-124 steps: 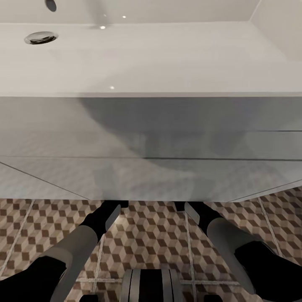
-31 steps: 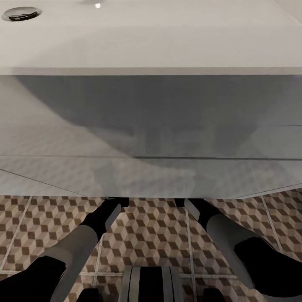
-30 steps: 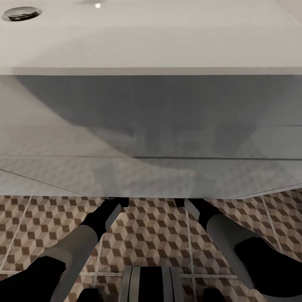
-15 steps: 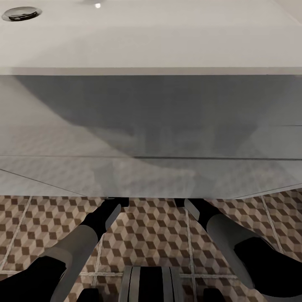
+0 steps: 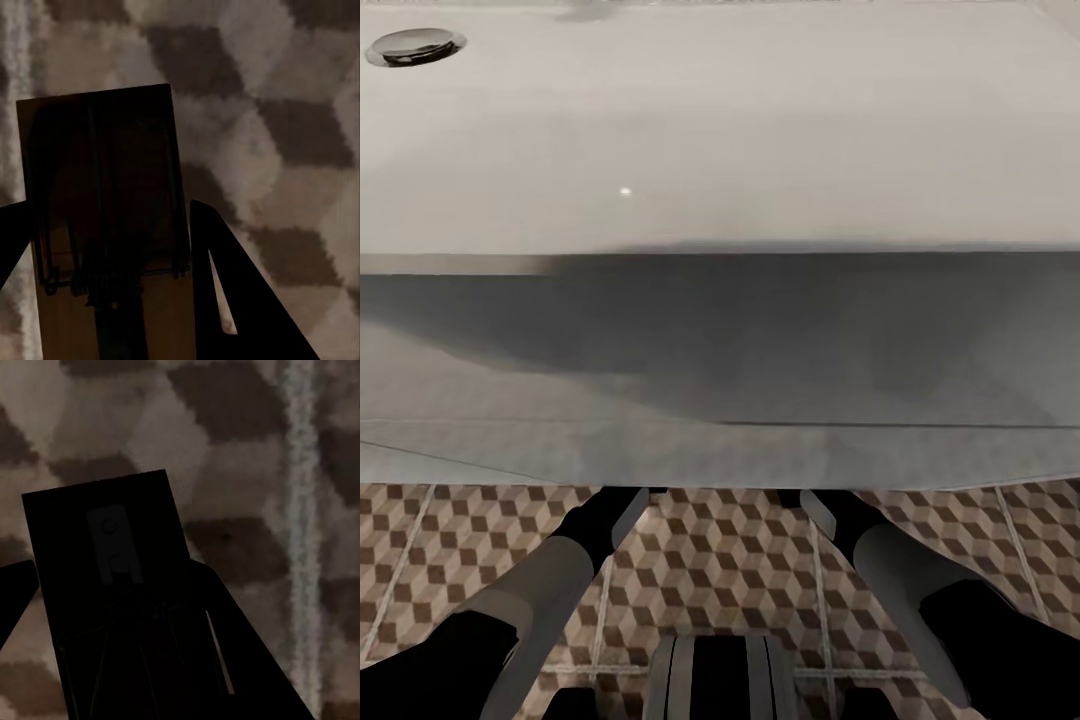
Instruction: Take the four mousetraps from the cabinet in the bathroom and place them on the bathroom floor. Make sure all four end up on the same floor surface, and ensure that at least two of them are either under or directly next to the same bathroom sink.
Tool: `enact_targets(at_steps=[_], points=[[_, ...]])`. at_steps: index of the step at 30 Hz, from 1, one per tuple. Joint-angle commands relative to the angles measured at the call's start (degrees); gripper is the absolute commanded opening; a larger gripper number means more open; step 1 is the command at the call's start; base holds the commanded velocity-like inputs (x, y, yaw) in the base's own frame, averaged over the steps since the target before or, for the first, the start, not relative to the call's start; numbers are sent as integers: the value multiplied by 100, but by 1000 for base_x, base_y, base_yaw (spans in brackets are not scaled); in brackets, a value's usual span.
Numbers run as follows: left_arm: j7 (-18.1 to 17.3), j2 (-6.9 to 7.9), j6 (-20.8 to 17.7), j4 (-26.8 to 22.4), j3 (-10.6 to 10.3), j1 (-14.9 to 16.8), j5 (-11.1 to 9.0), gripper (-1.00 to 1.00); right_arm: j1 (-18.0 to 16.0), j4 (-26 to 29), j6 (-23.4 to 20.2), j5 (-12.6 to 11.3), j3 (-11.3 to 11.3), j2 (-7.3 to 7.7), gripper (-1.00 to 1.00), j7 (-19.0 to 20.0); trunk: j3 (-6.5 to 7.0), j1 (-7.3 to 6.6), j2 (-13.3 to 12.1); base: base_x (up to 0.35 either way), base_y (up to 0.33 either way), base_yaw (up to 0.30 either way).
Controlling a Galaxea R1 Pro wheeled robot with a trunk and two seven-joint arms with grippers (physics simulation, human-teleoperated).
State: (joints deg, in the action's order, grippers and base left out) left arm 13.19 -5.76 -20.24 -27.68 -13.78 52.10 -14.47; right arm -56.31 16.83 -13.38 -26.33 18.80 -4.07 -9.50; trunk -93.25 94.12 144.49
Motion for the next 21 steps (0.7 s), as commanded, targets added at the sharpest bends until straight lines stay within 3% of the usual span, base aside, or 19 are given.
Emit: enact_targets(at_steps=[1, 21], points=[[51, 5, -29, -9, -46, 2, -40, -100, -266, 14, -26, -39, 54, 2, -100, -44, -2, -1, 1, 27, 6, 0], [44, -4, -24, -9, -46, 1, -38, -100, -266, 14, -29, -39, 54, 3, -100, -44, -2, -1, 1, 39, 21, 0]])
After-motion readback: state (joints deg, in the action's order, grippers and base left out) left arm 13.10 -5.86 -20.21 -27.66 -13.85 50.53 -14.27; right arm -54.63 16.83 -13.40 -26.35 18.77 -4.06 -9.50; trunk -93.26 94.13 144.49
